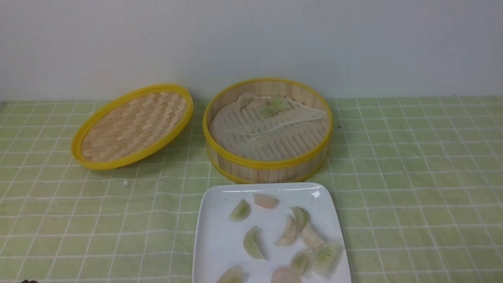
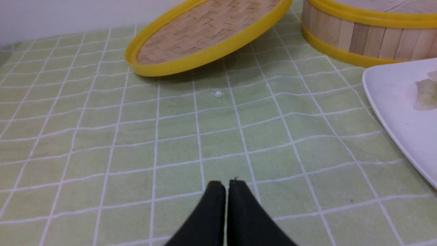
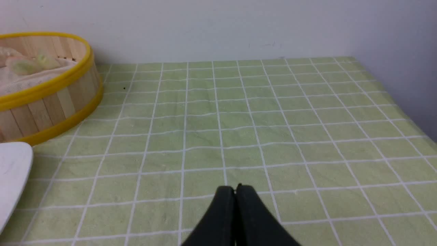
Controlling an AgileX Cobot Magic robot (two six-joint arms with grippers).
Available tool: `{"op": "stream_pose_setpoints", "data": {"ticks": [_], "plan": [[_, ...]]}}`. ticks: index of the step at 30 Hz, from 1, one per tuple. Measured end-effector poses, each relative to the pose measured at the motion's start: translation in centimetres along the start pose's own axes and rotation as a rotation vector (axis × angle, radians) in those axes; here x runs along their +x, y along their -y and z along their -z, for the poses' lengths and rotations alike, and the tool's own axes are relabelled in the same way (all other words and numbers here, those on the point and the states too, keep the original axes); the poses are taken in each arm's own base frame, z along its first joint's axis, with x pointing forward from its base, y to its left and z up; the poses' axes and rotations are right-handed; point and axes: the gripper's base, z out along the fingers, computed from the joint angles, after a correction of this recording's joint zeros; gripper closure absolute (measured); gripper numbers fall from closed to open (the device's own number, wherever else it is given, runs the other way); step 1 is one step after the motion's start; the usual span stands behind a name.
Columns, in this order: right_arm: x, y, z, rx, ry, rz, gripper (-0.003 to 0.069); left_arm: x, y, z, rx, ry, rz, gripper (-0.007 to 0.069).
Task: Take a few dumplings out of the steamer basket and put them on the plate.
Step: Use the left arm to grab a dumpling from the steamer
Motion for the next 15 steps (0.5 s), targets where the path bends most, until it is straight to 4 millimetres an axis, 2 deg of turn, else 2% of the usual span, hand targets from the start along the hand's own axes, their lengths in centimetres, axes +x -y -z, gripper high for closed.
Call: {"op": "stream_pose_setpoints", "data": {"ticks": [15], "plan": [[0.0, 0.0, 0.0, 0.0, 0.0, 0.0, 0.0673, 0.0, 0.0, 0.0, 0.0, 0.0, 0.0, 0.0631]]}}
